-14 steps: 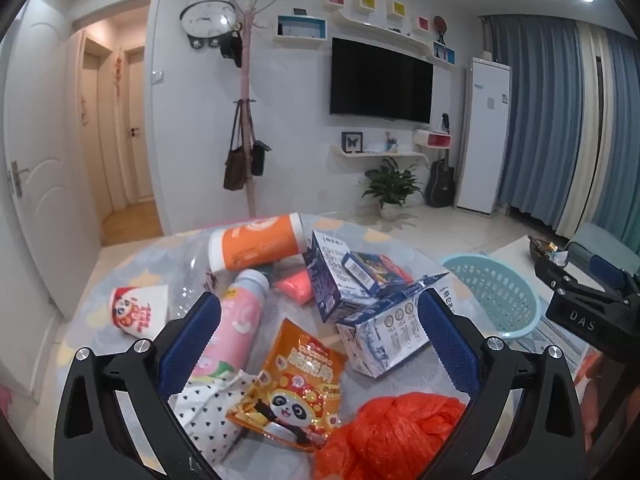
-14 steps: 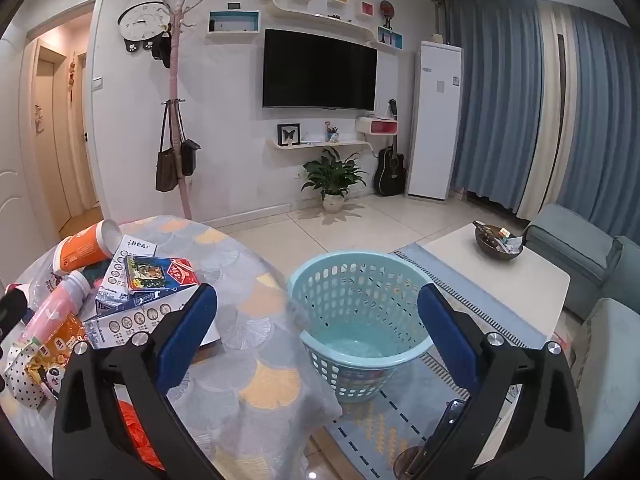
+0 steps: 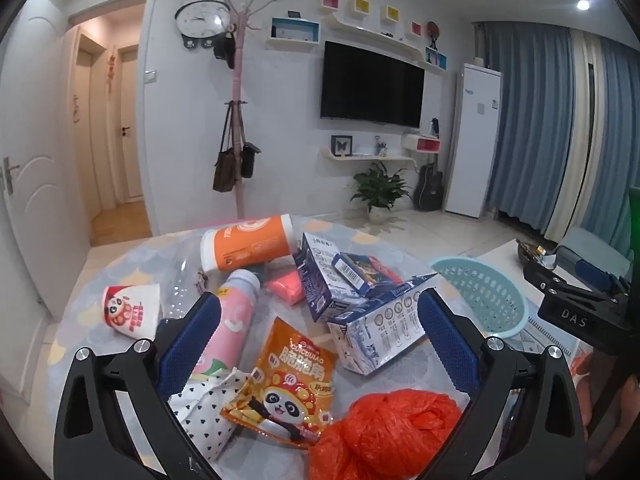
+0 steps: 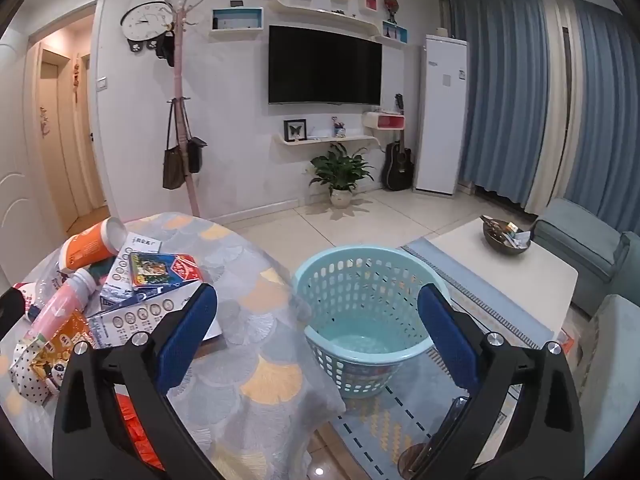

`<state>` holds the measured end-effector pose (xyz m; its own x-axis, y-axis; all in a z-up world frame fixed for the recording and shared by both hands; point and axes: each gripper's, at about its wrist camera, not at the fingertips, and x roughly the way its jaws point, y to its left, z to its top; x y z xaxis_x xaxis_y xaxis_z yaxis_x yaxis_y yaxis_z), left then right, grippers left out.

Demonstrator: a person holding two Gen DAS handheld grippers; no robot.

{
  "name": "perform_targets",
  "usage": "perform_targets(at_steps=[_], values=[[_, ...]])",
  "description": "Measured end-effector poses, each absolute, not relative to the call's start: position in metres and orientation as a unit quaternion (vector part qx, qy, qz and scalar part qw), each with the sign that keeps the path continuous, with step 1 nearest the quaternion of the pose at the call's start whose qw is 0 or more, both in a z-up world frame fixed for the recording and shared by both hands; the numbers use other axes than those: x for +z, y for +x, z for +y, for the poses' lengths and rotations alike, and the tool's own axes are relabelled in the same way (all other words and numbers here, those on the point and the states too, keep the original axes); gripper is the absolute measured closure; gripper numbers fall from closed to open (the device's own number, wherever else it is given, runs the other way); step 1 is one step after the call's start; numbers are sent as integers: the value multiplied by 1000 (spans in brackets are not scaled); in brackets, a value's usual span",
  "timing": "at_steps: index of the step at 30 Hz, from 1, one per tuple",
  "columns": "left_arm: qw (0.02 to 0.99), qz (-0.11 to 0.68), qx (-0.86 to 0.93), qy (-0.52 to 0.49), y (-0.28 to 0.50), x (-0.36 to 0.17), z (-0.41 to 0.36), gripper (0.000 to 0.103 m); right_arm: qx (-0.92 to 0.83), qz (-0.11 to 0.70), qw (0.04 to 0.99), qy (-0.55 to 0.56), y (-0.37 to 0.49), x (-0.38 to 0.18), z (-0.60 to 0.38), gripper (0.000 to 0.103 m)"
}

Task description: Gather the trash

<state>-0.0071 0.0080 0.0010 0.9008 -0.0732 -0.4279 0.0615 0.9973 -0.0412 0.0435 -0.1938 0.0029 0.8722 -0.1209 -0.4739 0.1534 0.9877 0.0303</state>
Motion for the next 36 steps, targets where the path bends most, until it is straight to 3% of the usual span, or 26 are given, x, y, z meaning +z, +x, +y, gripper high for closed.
perform_targets(at_steps=[36], values=[[972, 230, -41, -22, -5, -1, 15, 7, -75, 255, 964, 29, 45, 0, -190, 7]])
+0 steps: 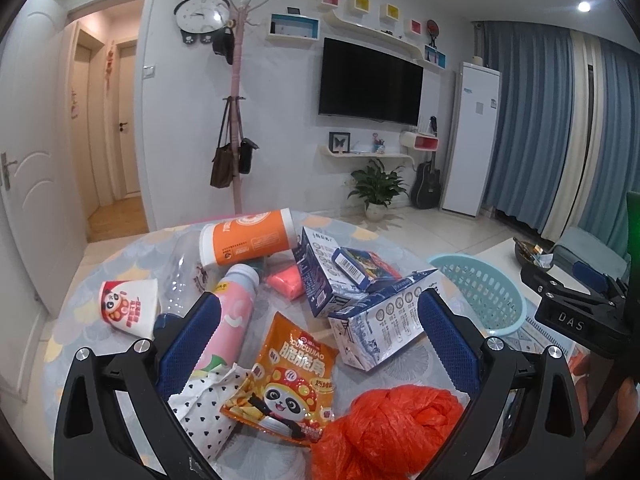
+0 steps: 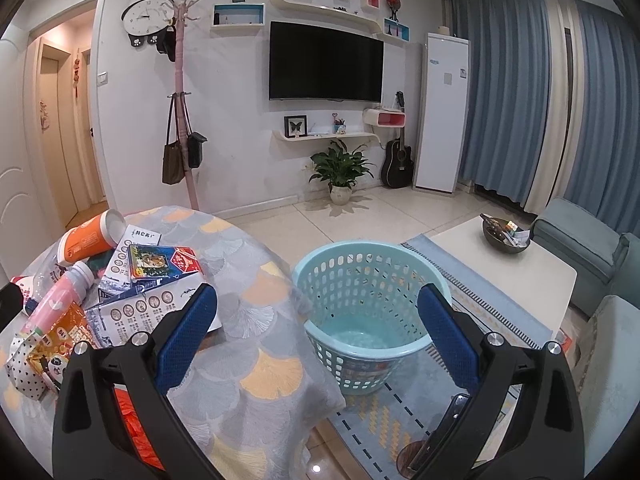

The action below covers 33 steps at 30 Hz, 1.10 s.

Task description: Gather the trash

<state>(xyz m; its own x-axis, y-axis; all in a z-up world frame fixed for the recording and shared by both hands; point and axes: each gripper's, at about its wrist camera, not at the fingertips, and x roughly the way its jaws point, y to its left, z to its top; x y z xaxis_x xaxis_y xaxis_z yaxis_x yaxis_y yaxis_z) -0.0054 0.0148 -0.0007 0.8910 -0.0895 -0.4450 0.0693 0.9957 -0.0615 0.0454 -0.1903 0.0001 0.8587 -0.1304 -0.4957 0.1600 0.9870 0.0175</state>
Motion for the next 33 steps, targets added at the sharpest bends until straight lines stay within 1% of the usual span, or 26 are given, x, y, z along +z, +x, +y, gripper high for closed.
perform_targets(at_steps=[33], values=[[972, 228, -41, -22, -6, -1, 15, 7, -69, 261, 962, 28, 48, -6, -183, 7]])
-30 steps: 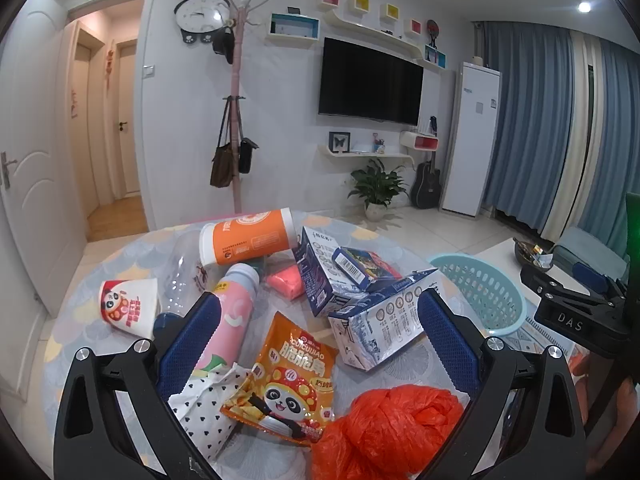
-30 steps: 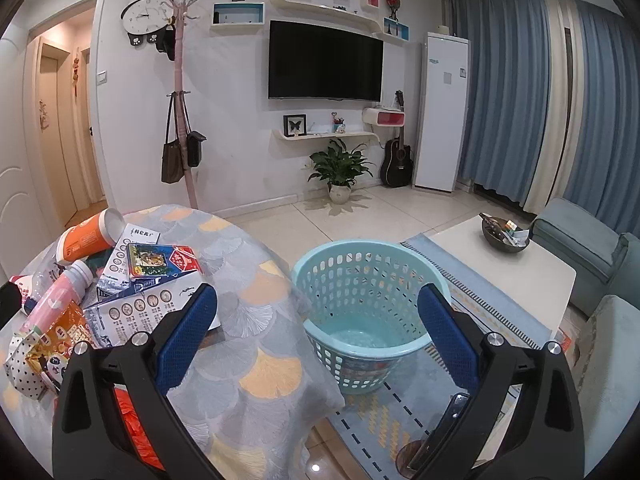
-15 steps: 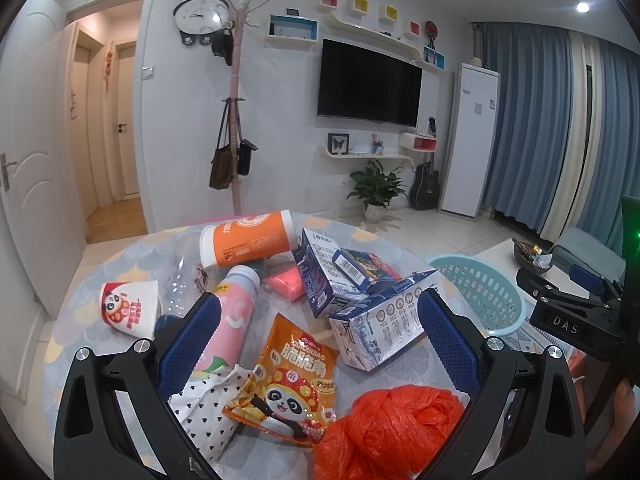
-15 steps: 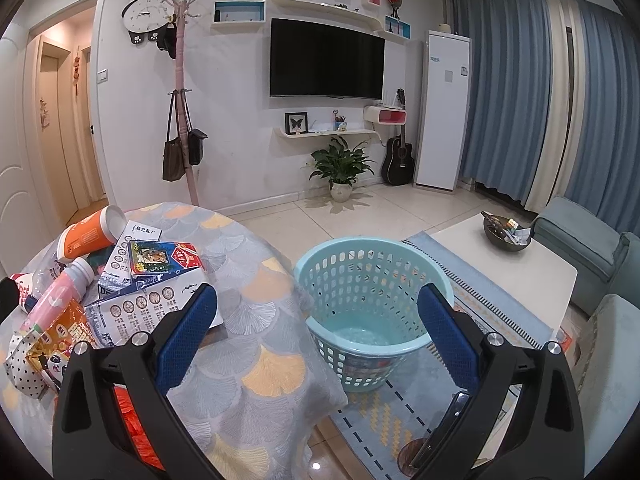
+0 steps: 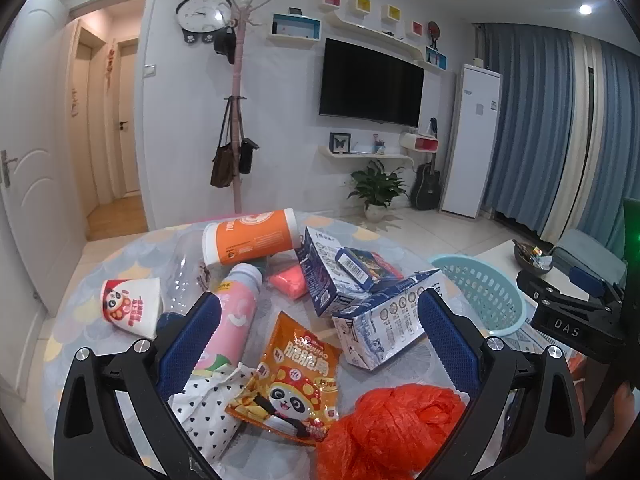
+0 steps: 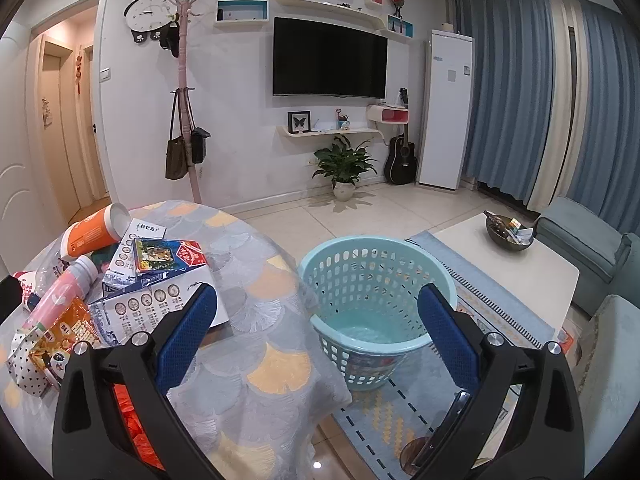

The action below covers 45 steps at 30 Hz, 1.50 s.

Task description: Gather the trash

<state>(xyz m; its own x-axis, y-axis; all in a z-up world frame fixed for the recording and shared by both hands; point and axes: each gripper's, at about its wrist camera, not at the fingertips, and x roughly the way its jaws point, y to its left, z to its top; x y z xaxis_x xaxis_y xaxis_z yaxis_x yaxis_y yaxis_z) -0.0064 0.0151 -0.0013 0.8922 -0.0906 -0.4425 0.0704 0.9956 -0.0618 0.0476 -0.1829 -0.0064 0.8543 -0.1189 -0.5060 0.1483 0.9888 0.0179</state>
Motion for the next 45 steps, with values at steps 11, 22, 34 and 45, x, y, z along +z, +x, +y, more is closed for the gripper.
perform_targets(at_steps=[11, 22, 34, 45], values=[[975, 221, 5, -26, -12, 5, 47, 7, 15, 277, 961, 0, 23, -9, -144, 14], [957, 265, 88, -78, -8, -9, 138, 7, 147, 315, 936, -55, -5, -29, -73, 20], [928, 356, 43, -97, 37, -37, 162, 20, 167, 389, 904, -52, 15, -62, -55, 15], [895, 438, 18, -84, 135, -44, 168, 28, 175, 433, 883, -42, 37, -80, -53, 12]])
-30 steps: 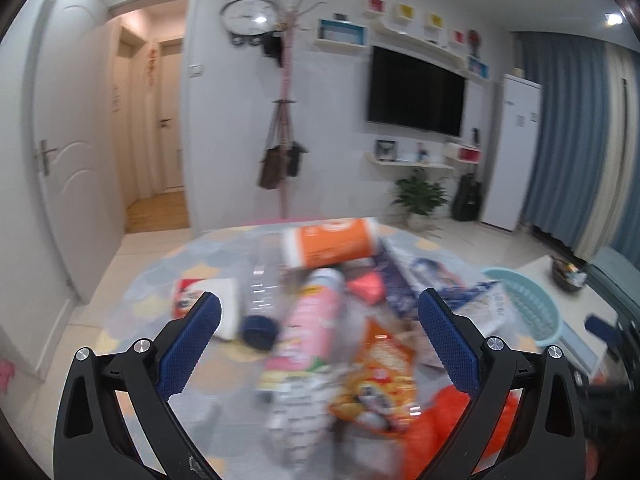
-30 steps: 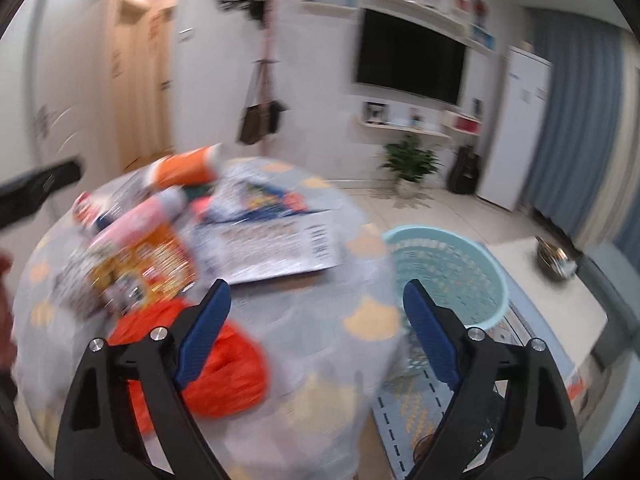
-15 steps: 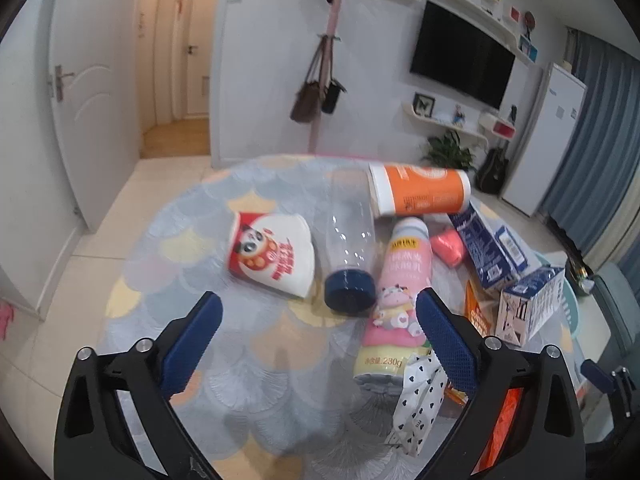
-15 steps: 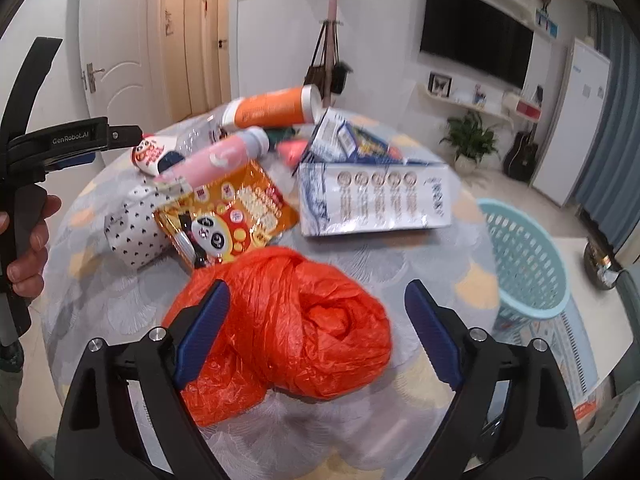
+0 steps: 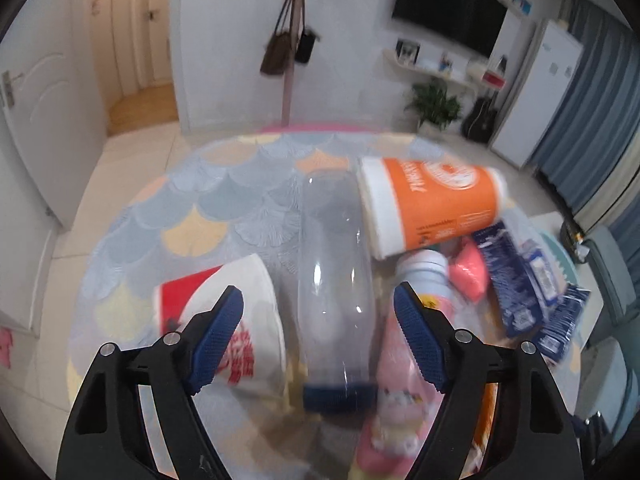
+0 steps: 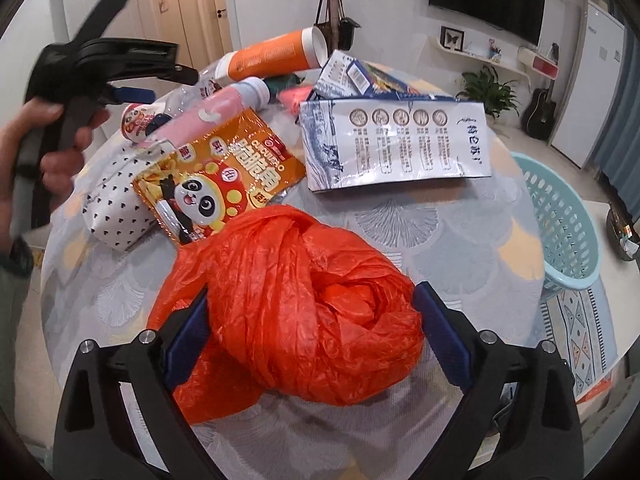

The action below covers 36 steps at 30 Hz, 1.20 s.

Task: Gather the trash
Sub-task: 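Grasp the clear plastic bottle with left tool while right tool grasps the orange-red bag, then carry bottle and bag over the blue basket and open both tools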

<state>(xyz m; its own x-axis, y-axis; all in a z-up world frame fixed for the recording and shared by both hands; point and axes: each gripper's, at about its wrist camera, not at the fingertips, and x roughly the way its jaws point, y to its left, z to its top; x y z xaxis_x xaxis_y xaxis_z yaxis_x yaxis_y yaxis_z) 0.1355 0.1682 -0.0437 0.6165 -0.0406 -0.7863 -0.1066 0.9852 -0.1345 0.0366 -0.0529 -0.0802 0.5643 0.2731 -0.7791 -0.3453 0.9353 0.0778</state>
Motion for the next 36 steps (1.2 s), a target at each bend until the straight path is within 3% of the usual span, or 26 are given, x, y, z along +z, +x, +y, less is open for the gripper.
perform_targets(at_steps=[8, 10, 14, 17, 26, 36], values=[[878, 473, 17, -65, 163, -61, 156, 45, 194, 440, 877, -25, 41, -84, -62, 19], [880, 472, 14, -61, 163, -61, 153, 57, 197, 436, 878, -27, 40, -83, -62, 25], [883, 463, 15, -72, 161, -59, 156, 57, 205, 418, 885, -26, 33, -76, -67, 45], [890, 448, 14, -84, 151, -52, 158, 57, 206, 406, 890, -26, 29, -70, -69, 52], [907, 399, -2, -136, 111, -25, 168, 57, 214, 341, 915, -14, 18, -40, -82, 55], [932, 343, -32, -115, 87, 28, 137, 57, 180, 266, 947, -2, 32, 2, -110, 56]])
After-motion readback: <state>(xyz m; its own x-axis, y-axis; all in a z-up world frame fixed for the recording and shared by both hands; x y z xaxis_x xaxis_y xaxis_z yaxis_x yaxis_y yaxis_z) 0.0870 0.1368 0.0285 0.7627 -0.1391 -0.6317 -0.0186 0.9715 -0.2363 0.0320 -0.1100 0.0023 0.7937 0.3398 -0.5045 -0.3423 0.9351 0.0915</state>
